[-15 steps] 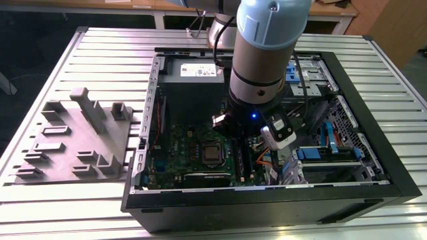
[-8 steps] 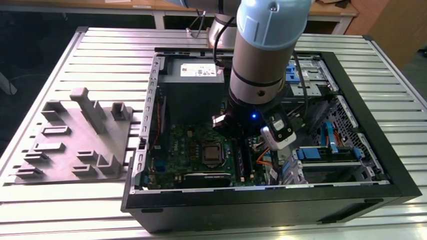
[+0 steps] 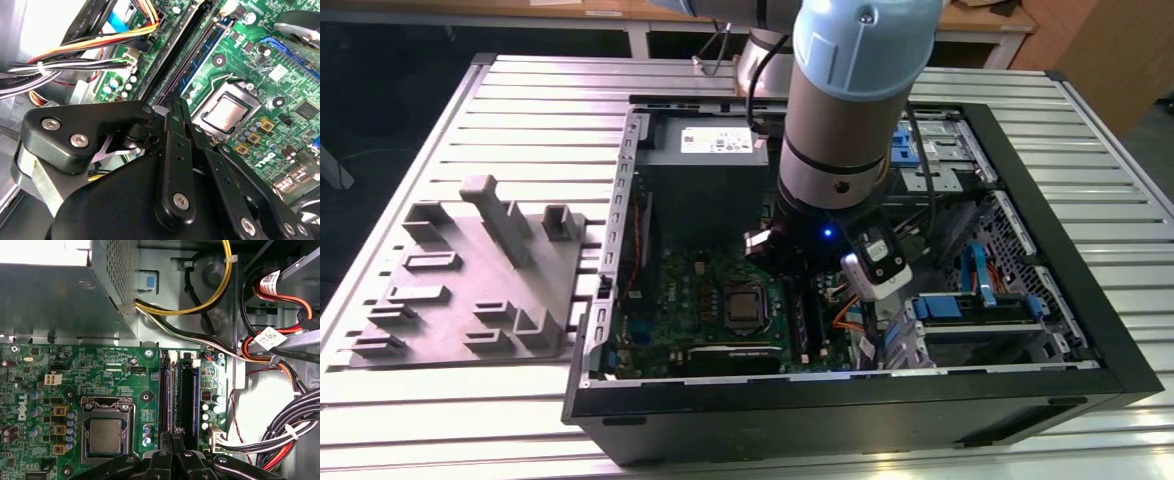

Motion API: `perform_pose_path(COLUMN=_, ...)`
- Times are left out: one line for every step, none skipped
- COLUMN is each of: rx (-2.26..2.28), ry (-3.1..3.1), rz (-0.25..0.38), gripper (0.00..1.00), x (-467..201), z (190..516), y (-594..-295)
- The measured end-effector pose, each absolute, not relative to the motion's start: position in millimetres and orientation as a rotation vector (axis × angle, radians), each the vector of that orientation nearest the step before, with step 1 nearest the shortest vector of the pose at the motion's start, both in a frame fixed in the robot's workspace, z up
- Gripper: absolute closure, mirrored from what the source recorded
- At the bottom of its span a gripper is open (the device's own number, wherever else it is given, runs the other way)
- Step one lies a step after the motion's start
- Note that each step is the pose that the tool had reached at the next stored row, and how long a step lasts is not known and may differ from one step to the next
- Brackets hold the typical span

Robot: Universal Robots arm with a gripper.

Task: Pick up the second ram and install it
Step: 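Insert the second ram into the second slot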

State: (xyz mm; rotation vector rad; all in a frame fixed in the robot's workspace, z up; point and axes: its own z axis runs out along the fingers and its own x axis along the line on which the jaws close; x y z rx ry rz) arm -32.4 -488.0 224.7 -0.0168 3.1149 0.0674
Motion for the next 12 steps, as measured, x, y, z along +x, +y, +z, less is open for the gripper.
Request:
perform_pose_path(rx=-0.014, ry=3.115, rz=0.067, gripper=0.89, x=-32.4, z=224.7, y=-488.0)
perform_pose_path(rx=-0.008, ry=3.115, rz=0.067, gripper=0.89, x=-32.4, z=224.7, y=-488.0)
perform_pose_path(rx=-0.001, ry=3.115, rz=0.067, gripper=0.89, x=-32.4, z=224.6, y=-488.0)
perform_pose_path(rx=0.008, ry=3.115, rz=0.067, gripper=0.89, x=-32.4, z=224.6, y=-488.0)
perform_pose_path(rx=0.016, ry=3.115, rz=0.067, gripper=0.89, x=-32.3, z=224.6, y=-488.0)
perform_pose_path(rx=0.023, ry=3.114, rz=0.067, gripper=0.89, x=-32.2, z=224.5, y=-488.0)
perform_pose_path(rx=0.027, ry=3.114, rz=0.067, gripper=0.89, x=-32.2, z=224.5, y=-488.0)
perform_pose_path(rx=0.027, ry=3.114, rz=0.067, gripper=0.89, x=-32.2, z=224.5, y=-488.0)
perform_pose_path(rx=0.027, ry=3.114, rz=0.067, gripper=0.89, x=-32.2, z=224.5, y=-488.0)
perform_pose_path(rx=0.028, ry=3.114, rz=0.067, gripper=0.89, x=-32.2, z=224.5, y=-488.0)
perform_pose_path(rx=0.028, ry=3.114, rz=0.067, gripper=0.89, x=-32.2, z=224.5, y=-488.0)
perform_pose_path(rx=0.028, ry=3.114, rz=0.067, gripper=0.89, x=-32.2, z=224.5, y=-488.0)
